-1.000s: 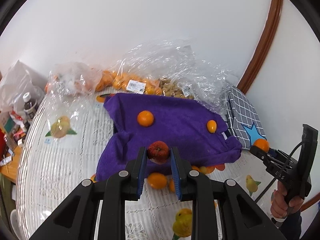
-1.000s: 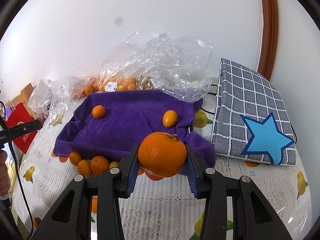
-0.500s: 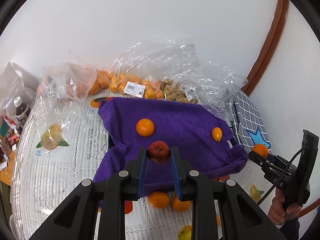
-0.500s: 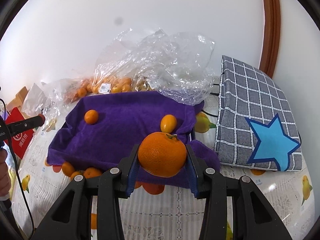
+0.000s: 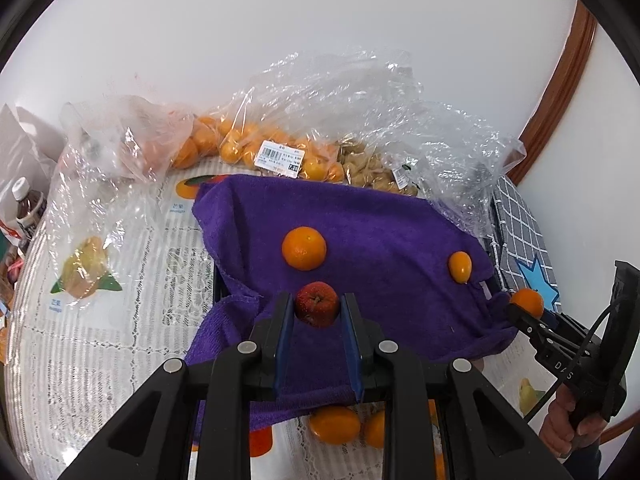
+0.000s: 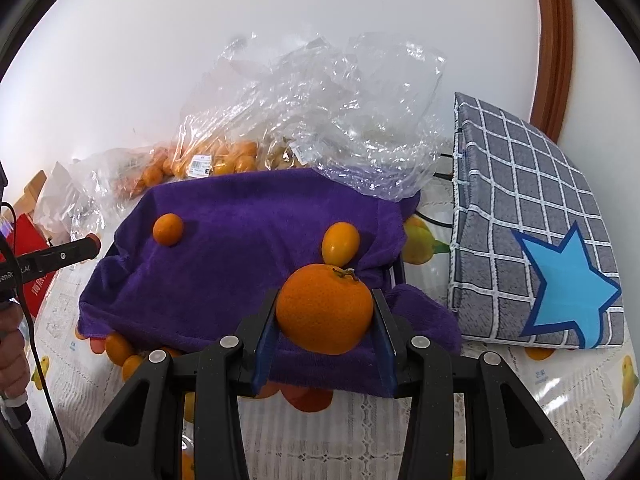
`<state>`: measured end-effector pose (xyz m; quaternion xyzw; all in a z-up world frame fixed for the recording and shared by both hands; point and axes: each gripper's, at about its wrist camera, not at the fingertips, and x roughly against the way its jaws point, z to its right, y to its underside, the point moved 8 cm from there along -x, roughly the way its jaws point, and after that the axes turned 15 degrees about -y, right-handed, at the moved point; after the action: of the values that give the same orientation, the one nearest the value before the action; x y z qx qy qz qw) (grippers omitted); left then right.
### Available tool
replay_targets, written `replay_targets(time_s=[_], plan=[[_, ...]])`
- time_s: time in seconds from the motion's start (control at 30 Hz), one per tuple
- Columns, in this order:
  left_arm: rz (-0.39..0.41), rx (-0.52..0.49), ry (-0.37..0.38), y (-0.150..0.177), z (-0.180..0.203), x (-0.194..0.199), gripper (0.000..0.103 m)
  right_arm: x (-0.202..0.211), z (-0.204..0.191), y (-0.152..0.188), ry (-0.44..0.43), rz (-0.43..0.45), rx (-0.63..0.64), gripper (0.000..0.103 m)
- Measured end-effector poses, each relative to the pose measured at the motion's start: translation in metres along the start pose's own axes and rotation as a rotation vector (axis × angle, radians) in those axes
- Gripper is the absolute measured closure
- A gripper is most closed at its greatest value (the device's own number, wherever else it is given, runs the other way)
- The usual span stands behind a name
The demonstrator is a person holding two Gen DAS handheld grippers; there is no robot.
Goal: Organize fruits
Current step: 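Lift the orange with the right tool toward the towel while the left tool carries the apple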
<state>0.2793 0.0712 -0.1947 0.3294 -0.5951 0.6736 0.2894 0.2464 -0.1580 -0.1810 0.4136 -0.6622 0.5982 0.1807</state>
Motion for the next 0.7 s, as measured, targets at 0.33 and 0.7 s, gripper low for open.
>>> replay_targets(time_s=[0.33, 0.7], plan=[[-0.042, -0.014, 0.004, 0.008, 0.003, -0.022, 0.08, -0.024, 0.004, 0.005, -0.001, -0.04, -0.002, 0.06], [-0.07, -0.014, 0.003, 0.012, 0.005, -0.038, 0.08, -0.04, 0.006, 0.007, 0.001, -0.062, 0.007, 0.06]])
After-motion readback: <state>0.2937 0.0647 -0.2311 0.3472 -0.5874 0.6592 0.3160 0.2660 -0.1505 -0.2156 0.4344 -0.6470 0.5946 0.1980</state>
